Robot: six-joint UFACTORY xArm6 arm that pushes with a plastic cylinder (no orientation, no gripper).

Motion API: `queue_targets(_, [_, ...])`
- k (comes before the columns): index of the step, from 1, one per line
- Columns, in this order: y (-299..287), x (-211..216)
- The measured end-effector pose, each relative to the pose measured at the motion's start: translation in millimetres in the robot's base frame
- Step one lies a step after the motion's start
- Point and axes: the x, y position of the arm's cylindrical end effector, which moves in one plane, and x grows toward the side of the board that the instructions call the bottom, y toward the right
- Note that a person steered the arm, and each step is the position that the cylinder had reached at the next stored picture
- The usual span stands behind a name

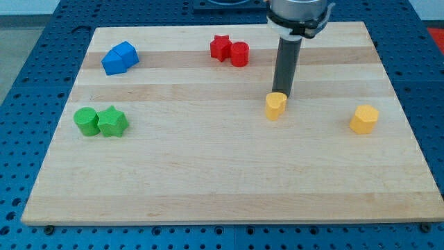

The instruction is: Nudge the yellow heart to the left side

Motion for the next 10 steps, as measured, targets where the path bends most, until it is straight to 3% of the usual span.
queue_targets(2, [-23.7,24.5])
queue_targets(3, [21.4,18.8])
queue_targets(5, [26.0,19.6])
queue_targets(7, [11.0,50.1])
queue_targets(10, [-27.0,50.7])
